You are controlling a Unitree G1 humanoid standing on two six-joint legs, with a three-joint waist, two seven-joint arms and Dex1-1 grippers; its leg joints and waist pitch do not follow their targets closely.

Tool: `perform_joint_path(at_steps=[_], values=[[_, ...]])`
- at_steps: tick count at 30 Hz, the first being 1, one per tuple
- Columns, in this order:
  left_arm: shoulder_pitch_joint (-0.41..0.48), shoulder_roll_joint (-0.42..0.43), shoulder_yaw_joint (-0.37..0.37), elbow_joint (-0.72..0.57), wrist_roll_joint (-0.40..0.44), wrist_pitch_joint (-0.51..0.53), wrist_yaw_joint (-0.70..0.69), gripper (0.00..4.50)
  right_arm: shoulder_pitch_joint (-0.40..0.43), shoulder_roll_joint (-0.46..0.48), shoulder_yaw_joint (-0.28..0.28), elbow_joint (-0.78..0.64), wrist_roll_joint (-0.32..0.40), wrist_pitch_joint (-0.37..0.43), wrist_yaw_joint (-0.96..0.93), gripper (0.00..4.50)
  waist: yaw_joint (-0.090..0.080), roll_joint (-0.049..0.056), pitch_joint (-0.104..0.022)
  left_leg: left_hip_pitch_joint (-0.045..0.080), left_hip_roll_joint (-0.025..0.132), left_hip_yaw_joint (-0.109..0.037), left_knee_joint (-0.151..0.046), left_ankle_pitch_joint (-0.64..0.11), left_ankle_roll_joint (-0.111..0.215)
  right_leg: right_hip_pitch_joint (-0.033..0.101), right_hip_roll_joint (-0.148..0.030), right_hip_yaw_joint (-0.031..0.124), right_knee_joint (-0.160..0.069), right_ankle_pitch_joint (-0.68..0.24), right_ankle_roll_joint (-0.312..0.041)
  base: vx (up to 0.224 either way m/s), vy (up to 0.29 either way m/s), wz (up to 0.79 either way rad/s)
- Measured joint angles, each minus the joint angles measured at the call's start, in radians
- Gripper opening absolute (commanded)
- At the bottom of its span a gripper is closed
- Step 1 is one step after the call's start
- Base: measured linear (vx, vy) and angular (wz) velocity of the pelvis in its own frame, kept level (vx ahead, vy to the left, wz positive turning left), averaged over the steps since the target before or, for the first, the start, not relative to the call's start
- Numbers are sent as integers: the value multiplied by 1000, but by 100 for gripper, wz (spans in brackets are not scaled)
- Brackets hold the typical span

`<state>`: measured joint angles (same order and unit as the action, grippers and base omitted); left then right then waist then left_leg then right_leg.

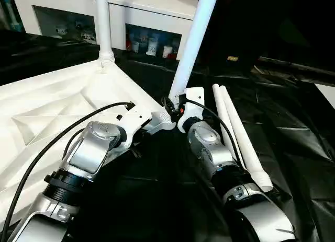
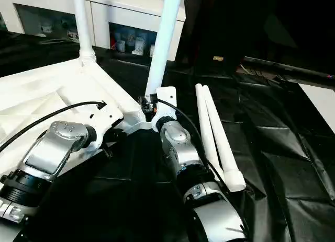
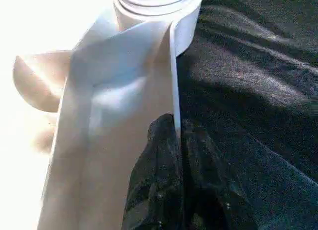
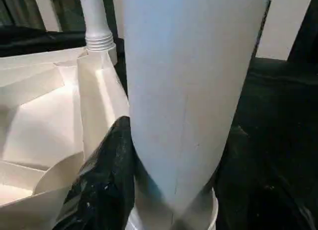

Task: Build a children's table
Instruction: Insert table leg to table base

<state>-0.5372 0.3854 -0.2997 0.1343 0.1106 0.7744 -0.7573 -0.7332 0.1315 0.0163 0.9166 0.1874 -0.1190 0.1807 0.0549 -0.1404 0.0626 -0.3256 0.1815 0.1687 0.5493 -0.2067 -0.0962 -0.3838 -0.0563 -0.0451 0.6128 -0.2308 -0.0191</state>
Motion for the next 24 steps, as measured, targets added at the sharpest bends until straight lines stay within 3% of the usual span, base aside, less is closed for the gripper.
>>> perform_joint_path(at_steps=[6, 9, 11, 16, 19, 24], values=[[1, 23, -6, -23, -11, -24, -28, 0, -9, -25, -37, 28, 25, 35, 75, 293, 6, 4, 4, -8, 0, 0, 1, 3, 4, -8, 0, 0, 0, 1, 0, 0, 0, 0], [-2, 38, -10, -26, -16, -63, -50, 0, 10, -52, -39, -15, 51, 84, 149, 303, 10, 2, 12, -9, 1, 1, 2, 4, 6, -8, 0, 0, 1, 1, 0, 0, 0, 0], [-4, 56, -12, -23, -26, -101, -81, 0, 61, -110, -17, -115, 73, 137, 271, 303, 18, 9, 21, -13, 1, 2, 4, 4, 6, -11, 0, 1, 1, 1, 0, 0, 0, 0], [-2, 102, -16, -17, -43, -187, -171, 0, 177, -252, 49, -322, 89, 217, 503, 303, 33, 15, 26, -24, 3, 2, 8, 6, 9, -20, 0, 0, 4, 1, 0, 0, 0, 0], [19, 148, -15, -17, -68, -261, -251, 0, 255, -355, 106, -458, 94, 243, 645, 303, 35, 17, 28, -24, 4, 3, 8, 6, 9, -19, 0, 1, 5, 1, 0, 0, 0, 0], [45, 182, -9, -8, -78, -353, -331, 0, 297, -413, 134, -553, 85, 242, 734, 303, 35, 19, 28, -23, 6, 3, 15, 6, 9, -19, 0, 1, 12, 0, -2, 0, 0, 0]])
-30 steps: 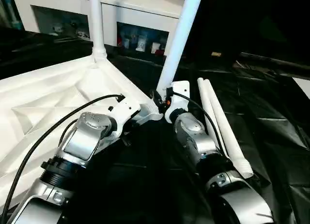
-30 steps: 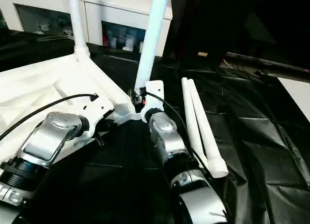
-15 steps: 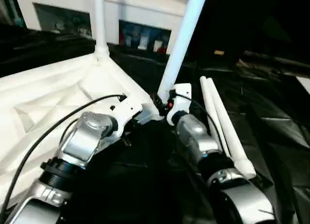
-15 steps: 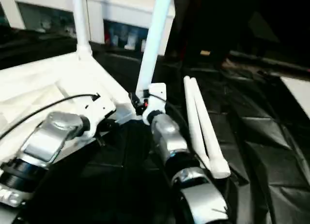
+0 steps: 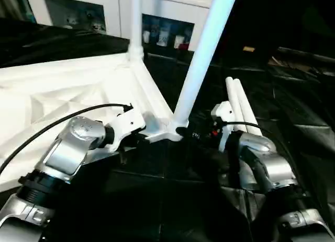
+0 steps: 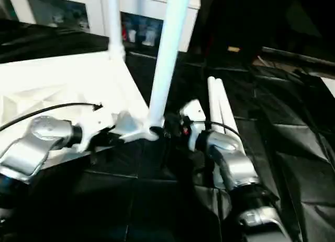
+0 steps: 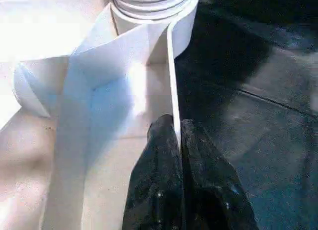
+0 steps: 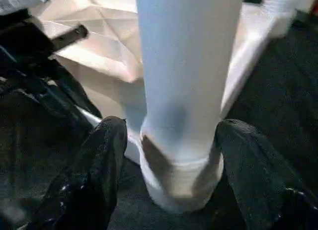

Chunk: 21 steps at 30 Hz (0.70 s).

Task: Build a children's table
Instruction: Insert table leg to table base

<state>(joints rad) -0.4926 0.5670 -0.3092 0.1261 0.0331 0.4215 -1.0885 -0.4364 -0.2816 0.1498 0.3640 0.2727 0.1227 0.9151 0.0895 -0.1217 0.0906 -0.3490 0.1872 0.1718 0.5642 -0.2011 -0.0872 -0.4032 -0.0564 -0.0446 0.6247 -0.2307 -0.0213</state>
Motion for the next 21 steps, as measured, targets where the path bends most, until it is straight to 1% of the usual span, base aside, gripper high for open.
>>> perform_joint_path(at_steps=[3, 6, 11, 21], values=[[20, 8, 8, 0, -25, -35, -50, 0, 28, -31, 25, -37, -19, -13, 38, 303, 5, 2, 0, 0, 1, 2, 2, 2, 2, 0, -1, 0, 3, 0, 0, 0, 0, 0], [33, 12, 7, -1, -39, -56, -78, 0, 48, -36, 36, -67, -30, -13, 47, 303, 6, 2, 0, 0, 2, 2, 3, 5, 4, 1, -1, 0, 6, 0, 0, 0, 0, 0], [46, 17, 11, -2, -39, -77, -97, 0, 52, -37, 50, -70, -40, -16, 54, 303, 3, 3, 0, 0, 2, 2, 4, 8, 1, 2, -1, 0, 7, 2, -1, 0, 0, 0], [57, 18, 16, -3, -38, -105, -111, 0, 63, -46, 60, -75, -64, -44, 64, 303, 5, 2, -1, 0, 3, 2, 5, 8, 1, 2, -1, -1, 8, 2, -1, 0, 0, 0]])
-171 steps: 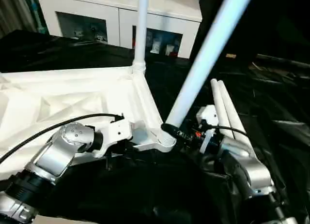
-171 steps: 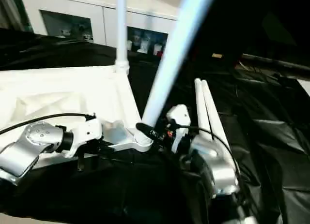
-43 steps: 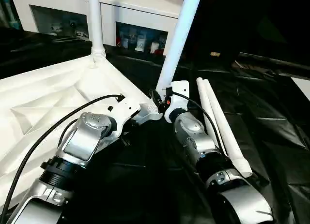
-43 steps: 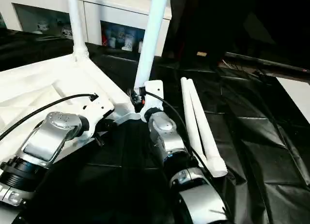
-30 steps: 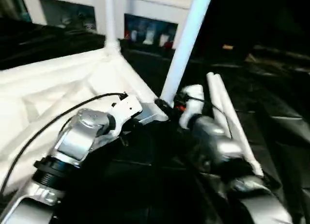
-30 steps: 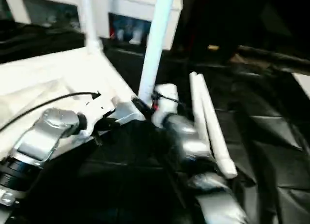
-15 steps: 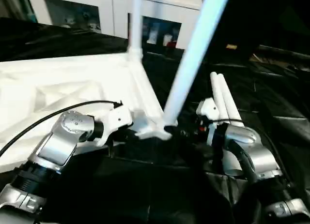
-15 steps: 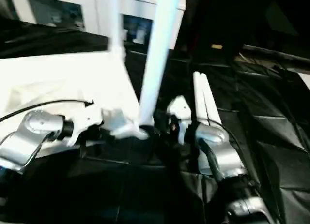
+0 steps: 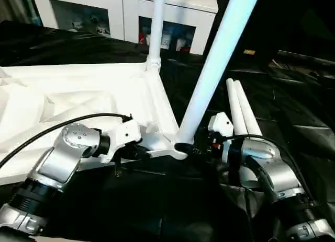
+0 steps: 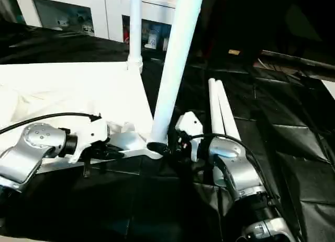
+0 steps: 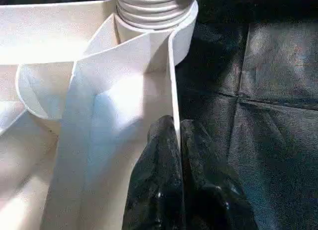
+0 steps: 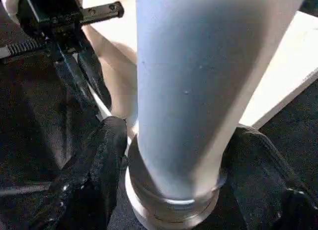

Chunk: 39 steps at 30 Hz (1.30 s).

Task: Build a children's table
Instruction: Insert table leg to table base, then rotate leg to tighten

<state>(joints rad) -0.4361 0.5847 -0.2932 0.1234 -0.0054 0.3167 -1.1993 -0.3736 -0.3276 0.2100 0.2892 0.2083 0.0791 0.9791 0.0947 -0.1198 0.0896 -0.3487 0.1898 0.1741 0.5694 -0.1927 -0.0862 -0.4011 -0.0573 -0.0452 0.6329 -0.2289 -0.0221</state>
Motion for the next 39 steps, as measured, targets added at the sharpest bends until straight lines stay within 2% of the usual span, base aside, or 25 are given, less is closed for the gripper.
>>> perform_joint_path(at_steps=[10, 20, 24, 26, 27, 39], values=[[6, -1, 0, 4, 0, -19, -17, 0, 11, -25, 5, -11, -7, -8, 42, 303, 6, 0, 0, 0, 0, 0, 3, 0, 0, 1, 0, 0, 5, 0, 0, 0, 0, 0], [7, -4, 0, 10, 0, -21, -30, 0, 13, -33, 10, 9, -31, -57, 63, 303, 8, 0, 0, 0, 1, 0, 9, 0, 0, 1, 0, 1, 11, 0, 0, 0, 0, 0], [7, -4, 0, 12, 0, -24, -29, 0, 6, -1, 13, 54, -45, -67, 43, 354, 9, 0, 0, 0, 1, -1, 10, 0, 0, 1, 0, 1, 12, 0, 0, 0, 0, 0], [7, -5, 0, 13, 0, -28, -30, 0, 5, 3, 16, 63, -45, -64, 38, 354, 9, 0, 0, 0, 1, -1, 10, 0, 0, 1, -1, 1, 13, 0, 0, 0, 0, 0], [7, -7, 0, 13, 0, -31, -31, 0, 6, 5, 18, 68, -47, -63, 33, 376, 9, 0, 0, 0, 1, -1, 11, 0, 0, 0, -1, 1, 12, 0, 0, 0, 0, 0], [7, -7, 0, 14, 0, -33, -34, 0, -3, 33, 6, 95, -44, -69, 27, 376, 10, 0, 0, 0, 2, -1, 15, 0, 0, 0, -1, 0, 14, 0, 0, 0, 0, 0]])
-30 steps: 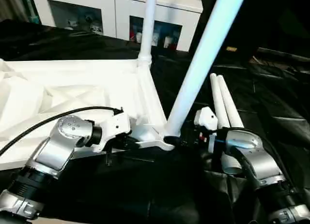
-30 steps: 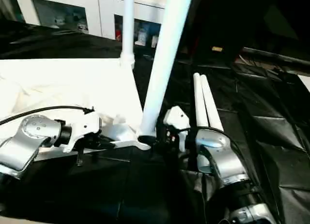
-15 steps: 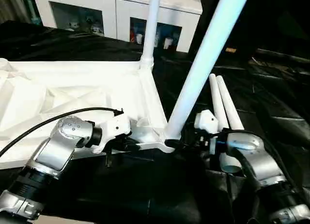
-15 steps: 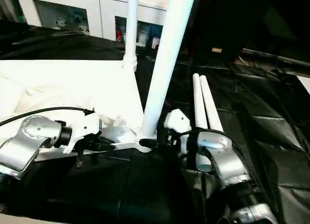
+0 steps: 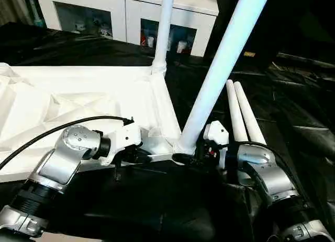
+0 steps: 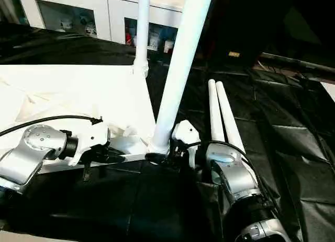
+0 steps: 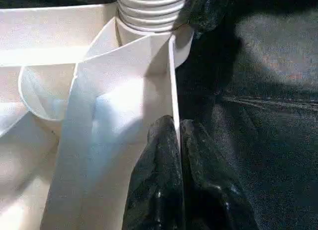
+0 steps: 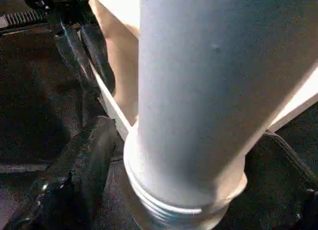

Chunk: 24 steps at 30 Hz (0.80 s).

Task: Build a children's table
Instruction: Rotate leg to tighten

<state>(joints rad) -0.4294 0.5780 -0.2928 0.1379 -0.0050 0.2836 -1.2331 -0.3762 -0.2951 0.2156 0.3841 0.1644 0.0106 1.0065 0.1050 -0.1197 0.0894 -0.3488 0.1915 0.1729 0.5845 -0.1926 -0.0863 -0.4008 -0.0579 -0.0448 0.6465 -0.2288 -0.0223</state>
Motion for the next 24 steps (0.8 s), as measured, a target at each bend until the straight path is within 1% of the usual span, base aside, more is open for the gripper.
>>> perform_joint_path(at_steps=[5, 6, 8, 10, 13, 15, 24], values=[[0, 0, 0, 0, 0, 0, -4, 0, 0, 3, -4, 1, 6, 7, 3, 376, 1, 0, 0, 0, 0, 0, 0, 0, 0, 0, 0, 0, 0, 0, 0, 0, 0, 0], [0, 1, 1, 0, 0, 0, -5, 0, 0, 4, -5, 1, 9, 9, 5, 350, 1, 0, 0, 0, 0, 0, 0, 0, 0, 0, 0, 0, 0, 0, 0, 0, 0, 0], [0, 1, 0, 0, 0, 0, -9, 0, 0, 6, -8, 7, 16, 9, 6, 342, 2, 0, 0, 0, 0, 0, 0, 0, 0, 0, 0, 0, 0, 0, 0, 0, 0, 0], [0, 0, 0, 0, 0, 0, -12, 0, 0, 7, -11, 11, 20, 9, 6, 307, 3, 0, 0, 0, 0, 0, 0, 0, 0, 0, 0, 0, 0, 0, 0, 0, 0, 0], [0, 1, 0, 0, 0, 0, -17, 0, 1, 8, -11, 12, 21, 9, 7, 296, 3, 0, 0, 0, 0, 0, 0, 0, 0, 0, 0, 0, 1, 0, 0, 0, 0, 0], [0, 1, 0, 0, 0, 0, -17, 0, 1, 8, -11, 12, 21, 9, 7, 278, 3, 0, 0, 0, 0, 0, 1, 0, 0, 0, 0, 0, 1, 0, 0, 0, 0, 0], [3, 2, 3, 0, 0, 0, -15, 0, 5, 25, -18, 24, 23, 5, -1, 275, 2, 0, 0, 0, 0, 0, 0, 0, 0, 1, 0, 0, 1, 0, 0, 0, 0, 0]])
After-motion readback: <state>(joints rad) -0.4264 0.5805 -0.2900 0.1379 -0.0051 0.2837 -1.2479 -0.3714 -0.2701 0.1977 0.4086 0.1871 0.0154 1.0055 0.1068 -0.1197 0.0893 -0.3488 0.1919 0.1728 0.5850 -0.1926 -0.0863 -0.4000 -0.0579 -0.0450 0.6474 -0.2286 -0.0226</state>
